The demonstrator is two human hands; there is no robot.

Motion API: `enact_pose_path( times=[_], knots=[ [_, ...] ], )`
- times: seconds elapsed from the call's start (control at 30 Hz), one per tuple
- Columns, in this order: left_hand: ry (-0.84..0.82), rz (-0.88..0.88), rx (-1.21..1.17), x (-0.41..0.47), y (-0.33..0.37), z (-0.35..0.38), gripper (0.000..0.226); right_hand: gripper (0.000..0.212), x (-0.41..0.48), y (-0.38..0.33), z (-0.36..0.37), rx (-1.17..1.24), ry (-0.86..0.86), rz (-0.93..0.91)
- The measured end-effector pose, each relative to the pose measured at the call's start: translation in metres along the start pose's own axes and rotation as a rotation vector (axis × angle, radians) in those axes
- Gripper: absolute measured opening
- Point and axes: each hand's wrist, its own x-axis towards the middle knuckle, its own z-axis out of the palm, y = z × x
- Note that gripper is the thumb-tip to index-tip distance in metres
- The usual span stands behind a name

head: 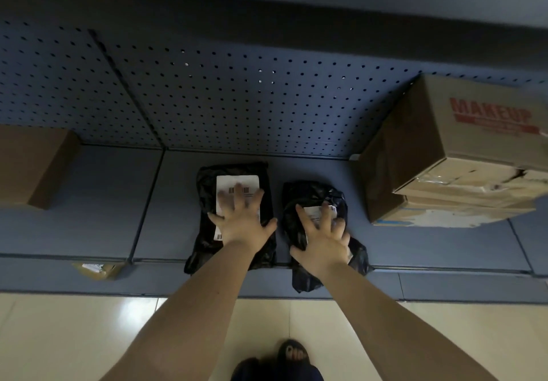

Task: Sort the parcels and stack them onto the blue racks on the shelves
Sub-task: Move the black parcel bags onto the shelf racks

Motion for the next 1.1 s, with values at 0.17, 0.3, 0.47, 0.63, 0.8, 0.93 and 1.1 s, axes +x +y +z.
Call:
enact_pose_path(
  times=[0.17,0.3,0.47,0.63,0.8,0.93,1.1],
  knots=[
    [-0.003,0.046,0.106,0.001,0.004,0.007,0.069,0.093,0.005,0.001,-0.003,0.001,-0.027,-0.036],
    [0.014,0.087,0.163,-0.016,-0.005,0.015,0.061,0.093,-0.012,0.007,0.0,-0.092,0.001,-0.041],
    [0.108,0.142,0.176,-0.038,-0.022,0.027,0.059,0.09,-0.027,0.001,0.008,-0.043,-0.009,0.008],
    [0.14,0.161,0.181,-0.043,-0.025,0.029,0.058,0.091,-0.024,0.0,0.01,-0.02,0.026,0.021],
    [0.14,0.192,0.192,-0.053,-0.03,0.016,0.06,0.089,-0.029,0.005,-0.003,0.044,0.068,0.024],
    [0.174,0.225,0.198,-0.065,-0.033,-0.006,0.06,0.087,-0.041,0.003,-0.026,0.106,0.08,0.014],
    [0.222,0.262,0.162,-0.08,-0.03,-0.038,0.058,0.085,-0.061,0.0,-0.057,0.112,0.14,0.029]
  ],
)
